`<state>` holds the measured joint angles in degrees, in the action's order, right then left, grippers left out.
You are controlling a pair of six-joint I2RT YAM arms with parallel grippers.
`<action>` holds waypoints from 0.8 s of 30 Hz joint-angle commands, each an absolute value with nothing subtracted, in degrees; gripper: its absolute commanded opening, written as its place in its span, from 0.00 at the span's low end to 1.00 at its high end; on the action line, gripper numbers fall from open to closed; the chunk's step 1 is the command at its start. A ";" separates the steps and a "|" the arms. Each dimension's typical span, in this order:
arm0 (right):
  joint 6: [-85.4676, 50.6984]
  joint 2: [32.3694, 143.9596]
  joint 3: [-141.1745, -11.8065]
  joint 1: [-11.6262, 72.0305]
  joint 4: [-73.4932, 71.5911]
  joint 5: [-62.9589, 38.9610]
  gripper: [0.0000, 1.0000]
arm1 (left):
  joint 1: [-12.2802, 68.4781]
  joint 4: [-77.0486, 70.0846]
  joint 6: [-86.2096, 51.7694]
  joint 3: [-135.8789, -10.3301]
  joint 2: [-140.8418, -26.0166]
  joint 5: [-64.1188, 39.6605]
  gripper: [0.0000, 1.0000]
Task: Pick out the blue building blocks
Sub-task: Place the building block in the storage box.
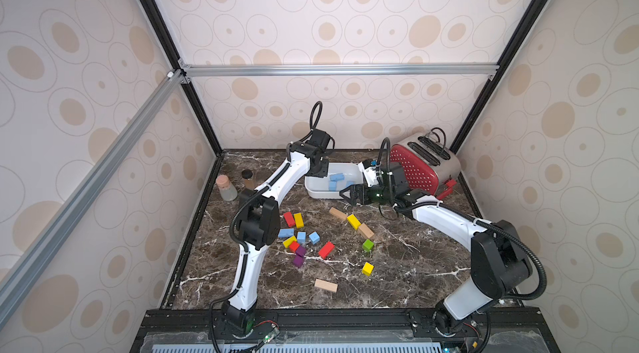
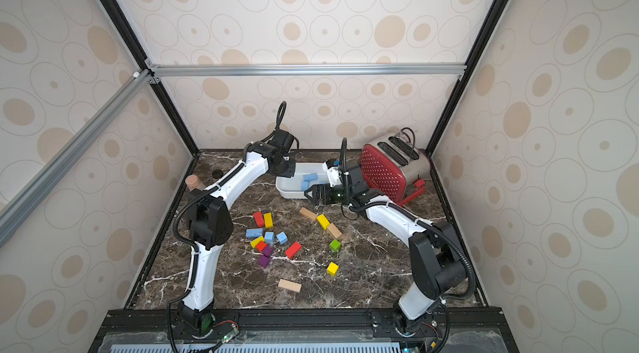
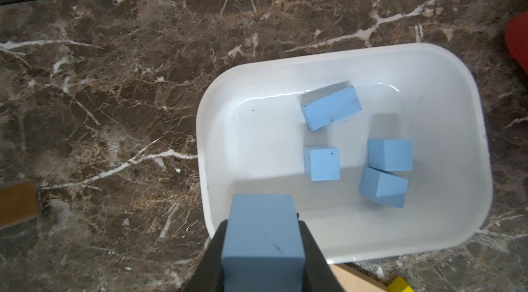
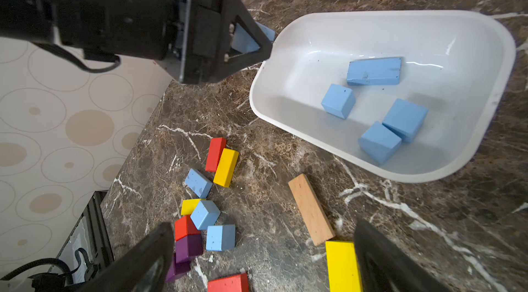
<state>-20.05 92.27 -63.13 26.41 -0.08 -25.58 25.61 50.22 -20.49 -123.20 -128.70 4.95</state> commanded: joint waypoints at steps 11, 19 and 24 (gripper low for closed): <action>-19.73 95.07 -62.67 25.31 -3.53 -29.44 1.00 | 24.70 48.05 -17.50 -131.09 -136.62 8.66 0.21; -19.67 96.67 -62.21 25.31 -6.33 -30.94 1.00 | 24.20 44.02 -17.12 -131.18 -139.93 9.96 0.21; -19.23 97.80 -62.44 25.31 -6.50 -30.63 1.00 | 24.04 41.64 -16.99 -131.49 -141.92 11.43 0.22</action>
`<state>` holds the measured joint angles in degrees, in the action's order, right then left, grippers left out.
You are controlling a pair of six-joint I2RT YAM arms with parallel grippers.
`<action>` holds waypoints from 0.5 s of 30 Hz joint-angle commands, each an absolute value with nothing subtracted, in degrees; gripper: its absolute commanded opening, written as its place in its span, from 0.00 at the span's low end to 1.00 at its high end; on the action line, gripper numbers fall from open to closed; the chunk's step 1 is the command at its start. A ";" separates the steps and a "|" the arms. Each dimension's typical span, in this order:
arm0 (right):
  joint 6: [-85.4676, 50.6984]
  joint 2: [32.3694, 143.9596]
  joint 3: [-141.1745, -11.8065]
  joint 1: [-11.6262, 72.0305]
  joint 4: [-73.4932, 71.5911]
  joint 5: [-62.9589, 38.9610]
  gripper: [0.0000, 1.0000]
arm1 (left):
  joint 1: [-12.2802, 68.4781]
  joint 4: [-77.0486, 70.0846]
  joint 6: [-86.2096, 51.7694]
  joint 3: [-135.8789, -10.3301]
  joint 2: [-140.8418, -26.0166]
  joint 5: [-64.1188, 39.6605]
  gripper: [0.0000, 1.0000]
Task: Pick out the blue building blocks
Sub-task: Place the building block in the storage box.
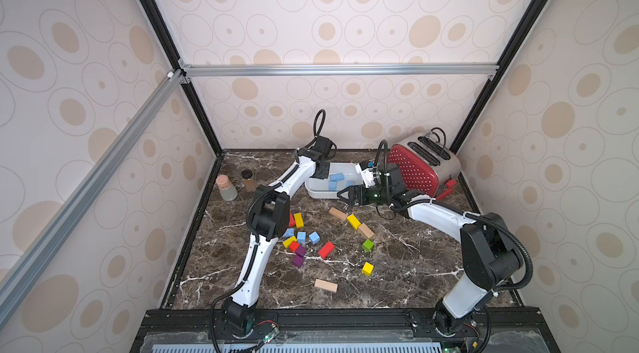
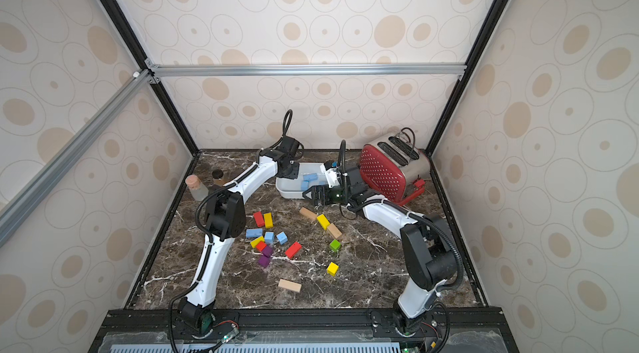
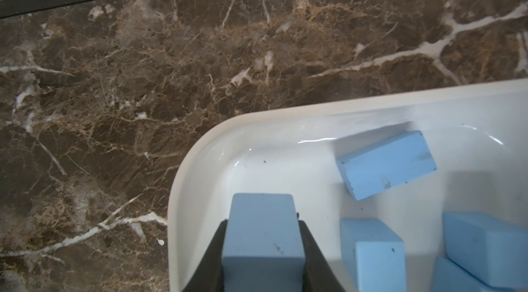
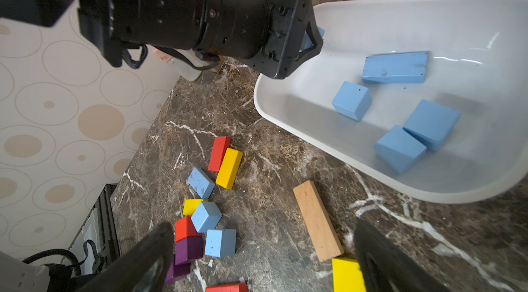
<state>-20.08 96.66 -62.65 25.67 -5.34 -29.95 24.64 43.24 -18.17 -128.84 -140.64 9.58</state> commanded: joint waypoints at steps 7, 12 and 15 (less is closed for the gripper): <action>-19.25 99.05 -62.58 25.28 -7.38 -30.82 1.00 | 24.06 38.66 -14.77 -131.86 -144.04 12.83 0.22; -19.07 98.70 -61.52 25.28 -8.30 -30.72 1.00 | 24.02 37.77 -14.74 -132.12 -145.26 12.51 0.26; -19.00 98.39 -60.63 25.23 -8.68 -30.21 1.00 | 24.00 38.04 -15.37 -132.99 -146.28 11.62 0.28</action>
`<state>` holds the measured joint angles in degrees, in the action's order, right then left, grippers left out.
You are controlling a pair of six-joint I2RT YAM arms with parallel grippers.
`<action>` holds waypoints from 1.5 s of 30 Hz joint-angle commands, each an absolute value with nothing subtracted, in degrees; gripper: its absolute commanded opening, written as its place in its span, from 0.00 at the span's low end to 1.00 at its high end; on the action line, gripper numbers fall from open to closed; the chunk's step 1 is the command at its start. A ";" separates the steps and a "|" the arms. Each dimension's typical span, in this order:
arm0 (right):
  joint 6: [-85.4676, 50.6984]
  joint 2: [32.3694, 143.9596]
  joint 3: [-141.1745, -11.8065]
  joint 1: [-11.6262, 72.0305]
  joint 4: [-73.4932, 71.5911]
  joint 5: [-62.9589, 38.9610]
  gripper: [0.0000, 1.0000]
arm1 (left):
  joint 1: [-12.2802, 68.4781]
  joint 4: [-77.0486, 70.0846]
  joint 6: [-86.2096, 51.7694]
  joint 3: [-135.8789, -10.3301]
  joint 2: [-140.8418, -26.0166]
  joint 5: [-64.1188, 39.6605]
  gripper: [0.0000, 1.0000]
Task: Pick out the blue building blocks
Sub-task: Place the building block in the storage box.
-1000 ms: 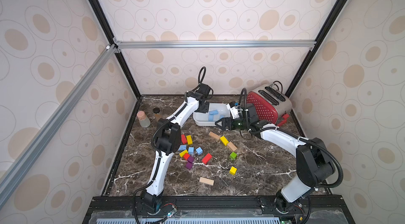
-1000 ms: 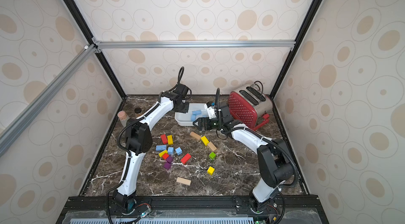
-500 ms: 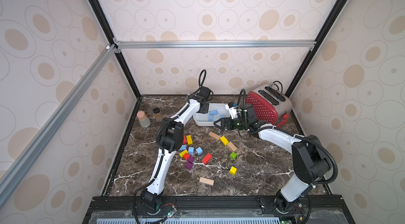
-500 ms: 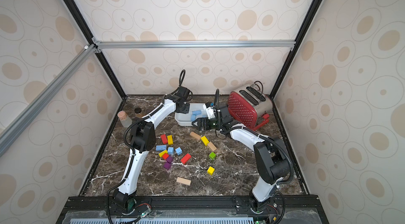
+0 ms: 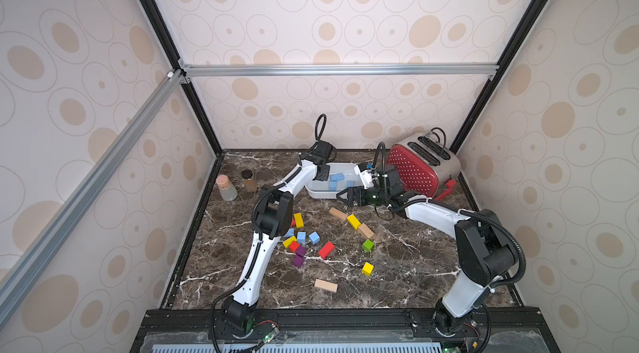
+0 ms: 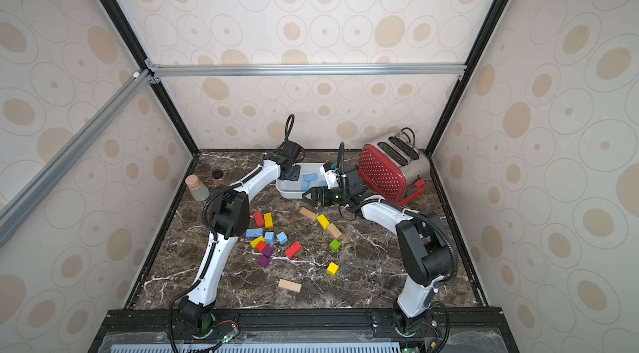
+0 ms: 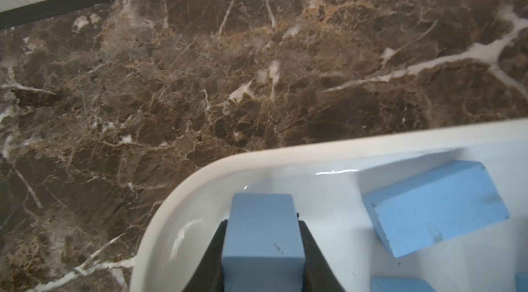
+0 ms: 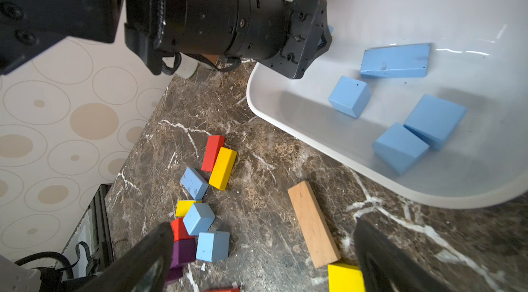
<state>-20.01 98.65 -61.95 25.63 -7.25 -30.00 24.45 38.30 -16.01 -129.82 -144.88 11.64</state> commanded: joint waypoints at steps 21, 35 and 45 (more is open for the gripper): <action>-17.93 96.70 -58.84 25.16 -7.92 -29.19 1.00 | 24.01 39.78 -19.39 -134.04 -147.53 7.39 0.50; -17.81 93.18 -57.41 25.21 -6.69 -29.09 1.00 | 24.08 40.91 -21.89 -130.73 -140.24 5.71 0.69; -16.10 88.90 -58.01 25.22 -0.23 -28.32 1.00 | 24.33 41.22 -20.93 -125.98 -130.93 6.73 0.97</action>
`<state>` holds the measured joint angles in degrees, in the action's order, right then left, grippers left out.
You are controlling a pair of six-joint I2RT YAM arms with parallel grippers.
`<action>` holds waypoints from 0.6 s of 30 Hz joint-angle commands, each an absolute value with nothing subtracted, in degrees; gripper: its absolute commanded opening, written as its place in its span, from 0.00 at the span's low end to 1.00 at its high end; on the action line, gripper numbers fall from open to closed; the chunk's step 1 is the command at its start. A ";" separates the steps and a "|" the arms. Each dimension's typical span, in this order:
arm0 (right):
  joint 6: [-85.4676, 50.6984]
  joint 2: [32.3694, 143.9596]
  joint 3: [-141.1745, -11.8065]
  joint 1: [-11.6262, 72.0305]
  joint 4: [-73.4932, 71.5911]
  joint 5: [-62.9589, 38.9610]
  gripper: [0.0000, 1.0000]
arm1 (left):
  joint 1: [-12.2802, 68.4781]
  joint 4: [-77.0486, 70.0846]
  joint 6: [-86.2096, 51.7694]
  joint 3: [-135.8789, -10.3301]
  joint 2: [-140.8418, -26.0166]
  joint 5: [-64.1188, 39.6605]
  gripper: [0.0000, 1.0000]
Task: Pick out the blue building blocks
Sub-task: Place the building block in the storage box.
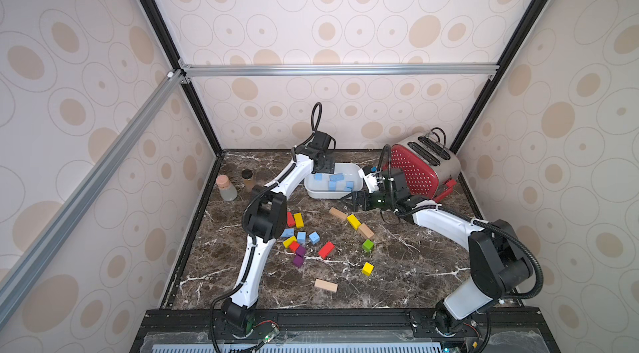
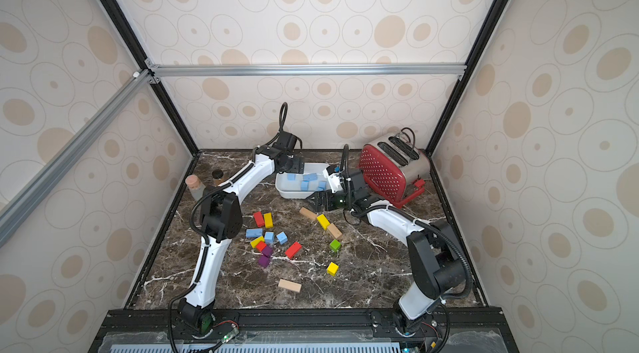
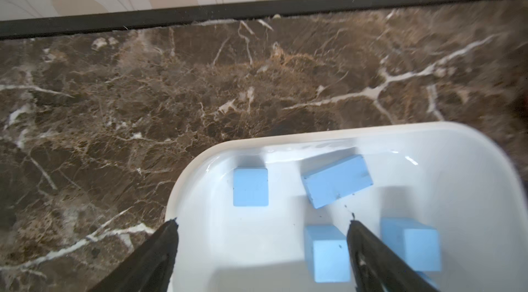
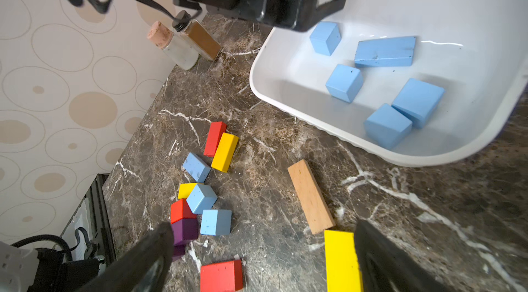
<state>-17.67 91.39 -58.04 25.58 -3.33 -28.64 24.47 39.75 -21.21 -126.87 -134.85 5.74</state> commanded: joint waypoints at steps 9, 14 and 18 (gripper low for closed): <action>-14.42 83.60 -58.38 26.19 5.61 -26.36 1.00 | 24.35 41.22 -19.96 -118.26 -118.12 7.63 0.99; -14.00 81.66 -58.80 28.01 8.97 -24.03 1.00 | 24.44 41.61 -19.78 -110.52 -109.65 8.20 0.99; -13.09 80.17 -59.05 29.56 10.92 -23.61 1.00 | 24.48 43.30 -19.64 -104.49 -103.24 9.68 0.99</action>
